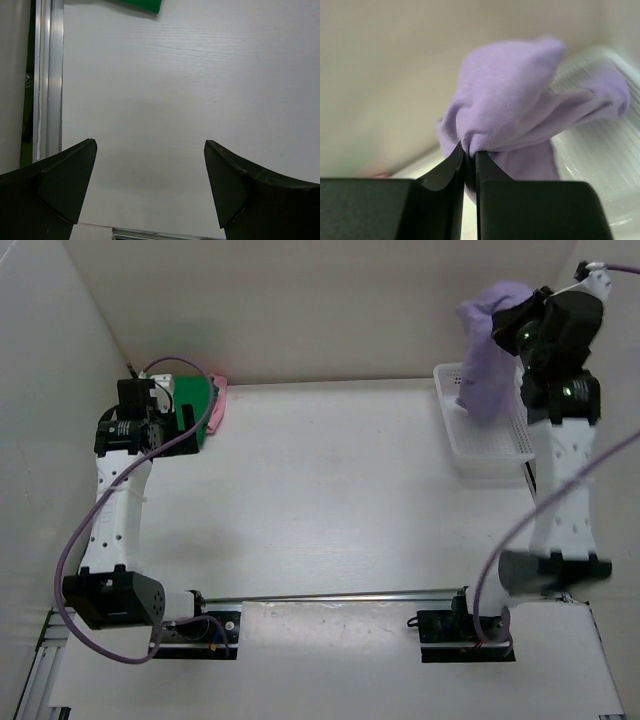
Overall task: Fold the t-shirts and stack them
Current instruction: Grab crumpled tshirt from bin with the right arm, then move the tshirt to the center of the board
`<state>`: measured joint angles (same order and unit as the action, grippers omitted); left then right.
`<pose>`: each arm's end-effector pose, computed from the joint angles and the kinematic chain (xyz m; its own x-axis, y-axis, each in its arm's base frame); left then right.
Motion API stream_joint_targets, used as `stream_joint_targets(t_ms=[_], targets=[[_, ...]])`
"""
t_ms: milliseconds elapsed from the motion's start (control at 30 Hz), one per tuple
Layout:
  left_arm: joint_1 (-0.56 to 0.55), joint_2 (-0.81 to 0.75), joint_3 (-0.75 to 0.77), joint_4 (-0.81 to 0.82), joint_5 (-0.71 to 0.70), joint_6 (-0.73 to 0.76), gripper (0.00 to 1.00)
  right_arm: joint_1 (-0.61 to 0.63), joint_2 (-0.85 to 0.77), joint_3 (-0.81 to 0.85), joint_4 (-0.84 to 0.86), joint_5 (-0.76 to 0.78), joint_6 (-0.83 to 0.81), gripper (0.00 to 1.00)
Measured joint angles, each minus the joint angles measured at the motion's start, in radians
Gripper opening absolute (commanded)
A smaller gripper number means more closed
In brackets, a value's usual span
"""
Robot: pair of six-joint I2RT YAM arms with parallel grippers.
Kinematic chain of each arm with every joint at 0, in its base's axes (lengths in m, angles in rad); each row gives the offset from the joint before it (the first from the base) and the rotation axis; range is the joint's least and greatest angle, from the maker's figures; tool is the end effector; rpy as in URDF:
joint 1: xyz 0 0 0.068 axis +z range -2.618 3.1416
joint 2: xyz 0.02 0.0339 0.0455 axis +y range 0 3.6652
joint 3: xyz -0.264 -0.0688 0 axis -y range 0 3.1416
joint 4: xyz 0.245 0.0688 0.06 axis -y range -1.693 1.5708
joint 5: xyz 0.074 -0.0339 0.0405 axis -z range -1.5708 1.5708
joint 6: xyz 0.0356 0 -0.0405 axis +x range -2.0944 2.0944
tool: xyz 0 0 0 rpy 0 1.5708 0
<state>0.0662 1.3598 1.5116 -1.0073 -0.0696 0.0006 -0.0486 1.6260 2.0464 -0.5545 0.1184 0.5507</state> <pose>0.2689 0.0203 0.3853 -0.7533 -0.0493 -0.6558 -0.1110 0.9924 0.0529 0.3415 -0.0208 0.5172 -0.0274 0.5216 -0.8528 0.2106 0.8369 0.5051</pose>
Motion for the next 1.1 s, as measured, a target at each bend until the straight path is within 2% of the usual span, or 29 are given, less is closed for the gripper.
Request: stream_joint_targets(t_ms=[167, 300, 367, 467, 500, 533, 600, 667, 733, 800, 867, 1000, 1100], targets=[[0.000, -0.118, -0.070, -0.018, 0.014, 0.000, 1.00, 0.218, -0.410, -0.154, 0.128, -0.072, -0.036, 0.00], [0.000, -0.192, -0.097, -0.020, 0.019, 0.000, 1.00, 0.358, -0.535, -0.286, 0.223, -0.170, 0.021, 0.00], [0.000, -0.207, -0.098, -0.021, 0.019, 0.000, 1.00, 0.446, -0.512, -0.353, 0.246, -0.210, 0.050, 0.00], [0.000, -0.211, -0.098, -0.020, 0.019, 0.000, 1.00, 0.547, -0.373, -0.408, 0.237, -0.272, 0.099, 0.12], [0.000, -0.210, -0.099, -0.021, 0.018, 0.000, 1.00, 0.560, -0.311, -0.415, 0.222, -0.288, 0.118, 0.39], [0.000, -0.209, -0.102, -0.019, 0.018, 0.000, 1.00, 0.557, -0.246, -0.423, 0.198, -0.305, 0.136, 0.55], [0.000, -0.211, -0.119, -0.015, 0.017, 0.000, 1.00, 0.516, -0.111, -0.417, 0.132, -0.339, 0.150, 0.69], [-0.008, -0.206, -0.139, -0.018, 0.014, 0.000, 1.00, 0.453, 0.069, -0.328, -0.026, -0.365, 0.117, 0.73], [-0.021, -0.195, -0.161, -0.025, 0.010, 0.000, 1.00, 0.427, 0.233, -0.241, -0.138, -0.313, 0.061, 0.81], [-0.048, -0.185, -0.200, -0.024, 0.006, 0.000, 1.00, 0.459, 0.281, -0.281, -0.211, -0.230, 0.014, 0.83], [-0.080, -0.176, -0.250, -0.027, 0.005, 0.000, 1.00, 0.538, 0.221, -0.428, -0.216, -0.169, -0.008, 0.83], [-0.175, -0.121, -0.330, -0.032, 0.003, -0.001, 1.00, 0.723, -0.055, -0.808, -0.193, -0.167, 0.023, 0.80], [-0.247, -0.042, -0.339, -0.030, 0.006, 0.000, 1.00, 0.826, -0.232, -1.019, -0.148, -0.157, 0.059, 0.80]])
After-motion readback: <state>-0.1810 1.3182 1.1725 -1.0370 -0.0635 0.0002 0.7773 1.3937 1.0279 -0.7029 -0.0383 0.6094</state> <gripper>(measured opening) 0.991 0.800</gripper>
